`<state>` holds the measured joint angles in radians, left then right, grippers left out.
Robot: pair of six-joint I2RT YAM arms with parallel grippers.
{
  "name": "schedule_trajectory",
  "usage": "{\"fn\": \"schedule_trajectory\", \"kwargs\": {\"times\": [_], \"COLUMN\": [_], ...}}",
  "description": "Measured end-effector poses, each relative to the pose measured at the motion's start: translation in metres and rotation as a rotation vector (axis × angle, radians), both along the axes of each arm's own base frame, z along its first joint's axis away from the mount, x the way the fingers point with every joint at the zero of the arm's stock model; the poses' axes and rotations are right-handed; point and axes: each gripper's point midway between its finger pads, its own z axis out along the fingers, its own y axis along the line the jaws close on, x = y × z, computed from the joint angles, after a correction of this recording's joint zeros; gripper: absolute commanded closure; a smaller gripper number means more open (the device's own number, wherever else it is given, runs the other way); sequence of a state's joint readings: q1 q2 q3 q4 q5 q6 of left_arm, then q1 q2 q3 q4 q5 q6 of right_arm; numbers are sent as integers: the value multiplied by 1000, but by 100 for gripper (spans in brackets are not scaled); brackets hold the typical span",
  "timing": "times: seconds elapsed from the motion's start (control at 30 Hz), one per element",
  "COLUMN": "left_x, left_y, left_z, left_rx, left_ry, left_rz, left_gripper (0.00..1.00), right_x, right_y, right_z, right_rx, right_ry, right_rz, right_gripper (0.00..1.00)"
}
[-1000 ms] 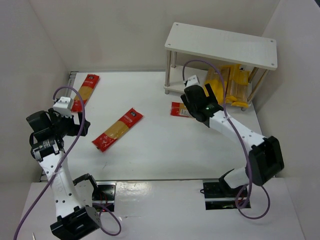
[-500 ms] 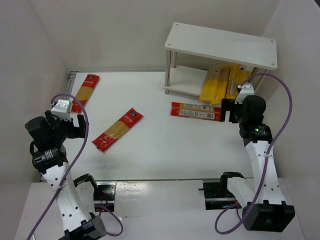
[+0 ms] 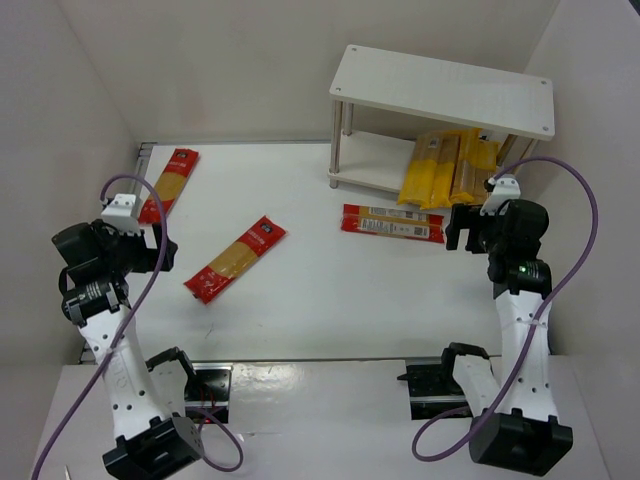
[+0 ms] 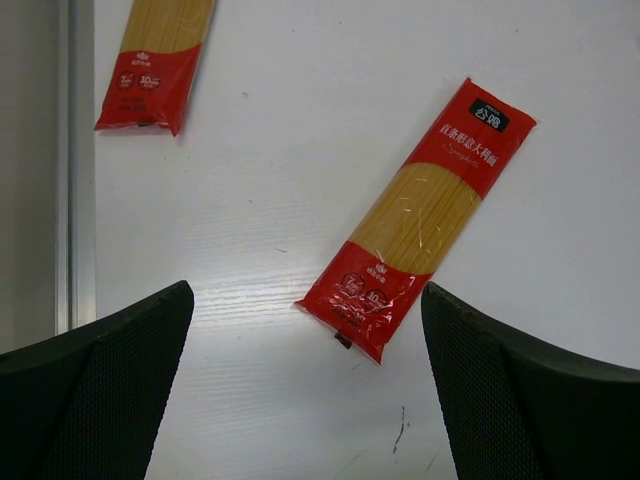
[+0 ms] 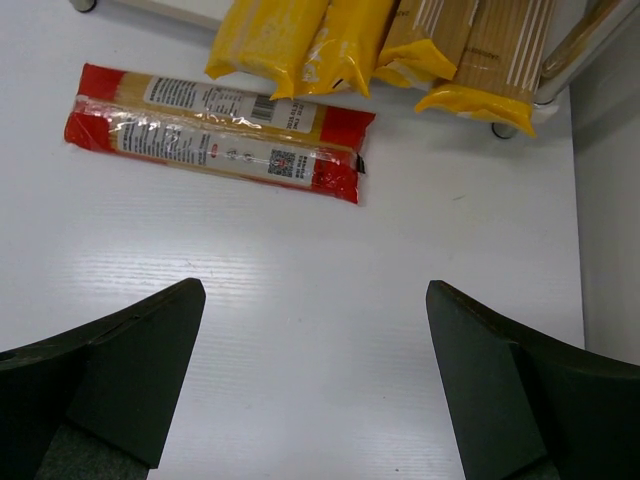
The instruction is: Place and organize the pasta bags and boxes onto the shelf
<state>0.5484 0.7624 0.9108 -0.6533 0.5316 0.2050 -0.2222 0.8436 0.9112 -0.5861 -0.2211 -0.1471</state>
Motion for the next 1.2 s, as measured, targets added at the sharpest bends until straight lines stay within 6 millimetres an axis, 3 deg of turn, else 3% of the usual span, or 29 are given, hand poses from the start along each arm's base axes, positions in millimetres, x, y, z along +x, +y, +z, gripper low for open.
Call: {"fn": "schedule_trajectory", "kwargs": {"times": [1.2], "left_x": [-2], "left_y": [-1], "left_z": [4], "left_rx": [15], "left_ry": [-17], "left_rz": [2], "left_gripper": [0], "right_x": [-4], "right_y": [1], "right_z": [4], "right_rx": [3], "right_ry": [-21], "right_rz": [12], "right_gripper": [0]}}
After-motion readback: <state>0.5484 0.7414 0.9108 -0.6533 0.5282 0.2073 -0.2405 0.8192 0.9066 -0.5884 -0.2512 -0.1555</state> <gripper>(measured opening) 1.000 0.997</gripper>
